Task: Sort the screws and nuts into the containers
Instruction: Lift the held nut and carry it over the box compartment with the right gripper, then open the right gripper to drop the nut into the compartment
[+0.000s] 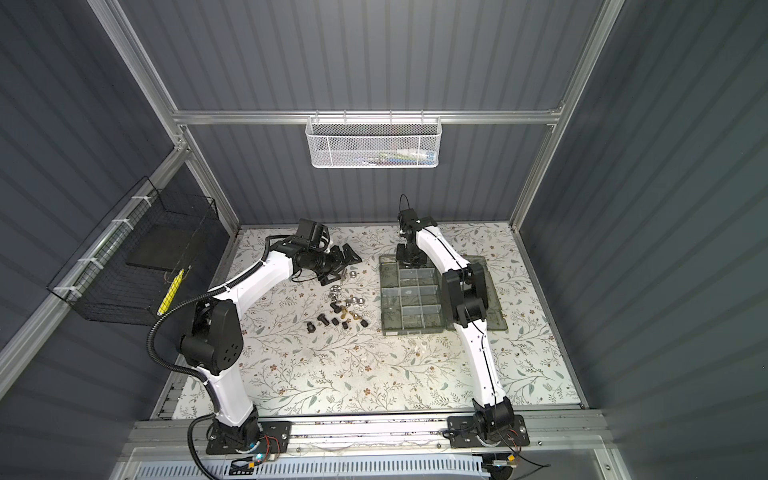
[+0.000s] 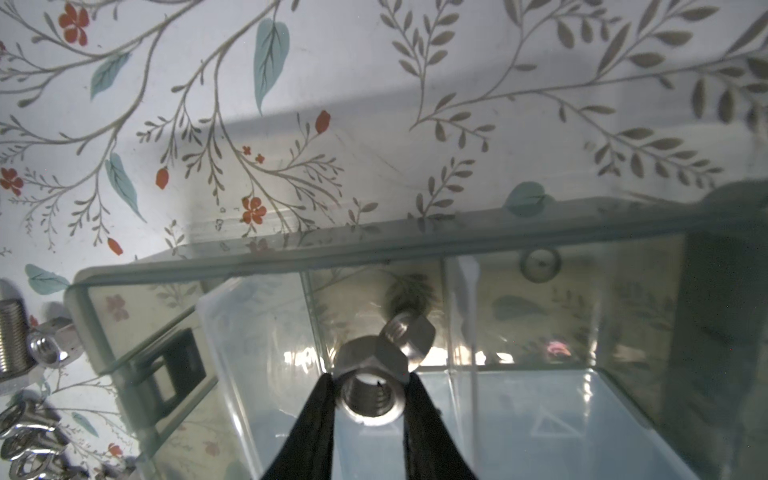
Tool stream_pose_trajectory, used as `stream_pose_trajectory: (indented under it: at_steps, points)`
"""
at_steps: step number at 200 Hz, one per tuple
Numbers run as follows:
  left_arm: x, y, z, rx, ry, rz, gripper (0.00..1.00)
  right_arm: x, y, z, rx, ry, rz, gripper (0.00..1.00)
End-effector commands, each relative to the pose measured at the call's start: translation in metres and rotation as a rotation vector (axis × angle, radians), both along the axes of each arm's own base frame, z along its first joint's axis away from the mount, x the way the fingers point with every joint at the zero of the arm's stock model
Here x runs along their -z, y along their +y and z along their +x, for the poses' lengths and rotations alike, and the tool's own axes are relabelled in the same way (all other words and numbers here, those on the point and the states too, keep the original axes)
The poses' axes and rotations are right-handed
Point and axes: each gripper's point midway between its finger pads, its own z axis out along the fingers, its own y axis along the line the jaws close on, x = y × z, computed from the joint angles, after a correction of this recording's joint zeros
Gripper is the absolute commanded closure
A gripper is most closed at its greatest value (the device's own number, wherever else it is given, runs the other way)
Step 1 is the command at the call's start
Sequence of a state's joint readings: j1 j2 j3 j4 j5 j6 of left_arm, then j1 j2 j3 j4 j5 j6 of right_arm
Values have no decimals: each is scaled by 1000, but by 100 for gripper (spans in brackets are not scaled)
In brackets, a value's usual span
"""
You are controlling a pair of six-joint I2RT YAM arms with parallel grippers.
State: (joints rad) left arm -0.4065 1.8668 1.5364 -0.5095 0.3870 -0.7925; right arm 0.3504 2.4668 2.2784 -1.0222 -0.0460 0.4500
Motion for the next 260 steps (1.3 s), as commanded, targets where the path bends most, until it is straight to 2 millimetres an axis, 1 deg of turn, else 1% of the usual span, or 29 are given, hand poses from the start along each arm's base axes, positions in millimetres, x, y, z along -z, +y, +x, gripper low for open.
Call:
stream_pose_trajectory:
  at_steps: [1, 21, 37, 63, 109, 139, 157, 188, 216, 232, 235, 260]
  points:
    - [-17, 5, -2, 13, -39, 20, 0, 10, 0, -6, 12, 44, -2, 69]
    - [-17, 6, -1, 13, -43, 28, 0, 14, 0, -7, 12, 52, -3, 67]
    - [-18, 6, -1, 15, -45, 30, 0, 14, 0, -6, 11, 51, -4, 65]
    - [-18, 7, 0, 15, -48, 34, 0, 14, 0, -5, 11, 48, -2, 63]
    - [-17, 8, 0, 10, -50, 40, 0, 4, 2, -2, 7, 32, 6, 60]
    - [-17, 10, 1, 1, -52, 49, 0, -12, 5, 4, 9, 1, 23, 57]
    - [-13, 10, 1, 2, -34, 57, 0, -22, 7, 8, 13, -19, 35, 55]
    - [-10, 9, 3, 3, -18, 64, 0, -44, 10, 12, 29, -59, 69, 53]
    - [-8, 8, 5, -1, -9, 65, 0, -66, 13, 12, 42, -90, 101, 51]
    - [-5, 7, 7, 3, -2, 70, 0, -79, 14, 10, 52, -103, 122, 45]
    - [-3, 11, 10, -12, -8, 94, 0, -82, 13, 10, 53, -108, 126, 45]
    - [2, 13, 14, 13, -5, 140, 0, -102, 15, 4, 67, -134, 165, 40]
